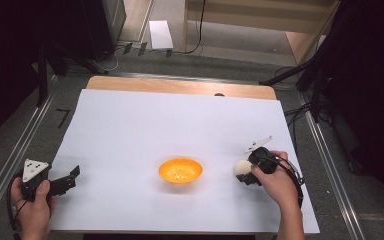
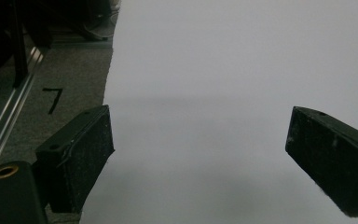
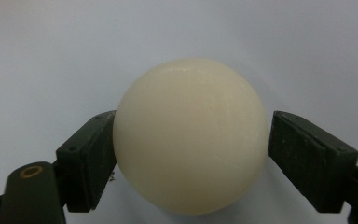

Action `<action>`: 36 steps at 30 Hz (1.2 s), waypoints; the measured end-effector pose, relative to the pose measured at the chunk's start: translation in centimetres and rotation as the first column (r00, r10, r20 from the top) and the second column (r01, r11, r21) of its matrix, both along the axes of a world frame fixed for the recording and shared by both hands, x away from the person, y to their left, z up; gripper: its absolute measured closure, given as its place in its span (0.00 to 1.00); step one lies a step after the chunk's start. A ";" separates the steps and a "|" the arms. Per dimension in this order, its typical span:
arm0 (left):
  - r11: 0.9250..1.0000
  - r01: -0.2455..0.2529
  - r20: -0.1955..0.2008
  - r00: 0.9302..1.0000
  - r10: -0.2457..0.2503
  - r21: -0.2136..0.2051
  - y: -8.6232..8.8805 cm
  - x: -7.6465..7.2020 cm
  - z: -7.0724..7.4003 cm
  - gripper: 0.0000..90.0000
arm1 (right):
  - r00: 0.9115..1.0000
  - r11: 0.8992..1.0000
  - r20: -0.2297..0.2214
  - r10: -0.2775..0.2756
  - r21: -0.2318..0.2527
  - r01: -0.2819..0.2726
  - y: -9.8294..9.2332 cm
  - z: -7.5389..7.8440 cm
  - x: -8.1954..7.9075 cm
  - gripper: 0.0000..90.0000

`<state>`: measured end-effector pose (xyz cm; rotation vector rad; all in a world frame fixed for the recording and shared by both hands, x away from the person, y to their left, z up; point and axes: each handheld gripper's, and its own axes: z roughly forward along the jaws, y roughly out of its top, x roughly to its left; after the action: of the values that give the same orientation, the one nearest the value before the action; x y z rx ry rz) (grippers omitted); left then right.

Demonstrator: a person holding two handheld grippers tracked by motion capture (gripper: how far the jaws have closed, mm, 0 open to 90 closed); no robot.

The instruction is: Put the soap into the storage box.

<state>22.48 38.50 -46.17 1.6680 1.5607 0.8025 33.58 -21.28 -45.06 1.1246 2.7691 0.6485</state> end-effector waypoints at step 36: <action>1.000 0.002 -0.003 1.000 -0.002 -0.002 0.0 0.0 0.0 0.09 | 1.000 0.999 0.002 0.000 0.034 0.000 0.5 0.4 0.1 0.28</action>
<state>22.50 38.53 -46.16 1.6692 1.5611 0.7976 33.67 -20.82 -44.69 1.1302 2.7665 0.6995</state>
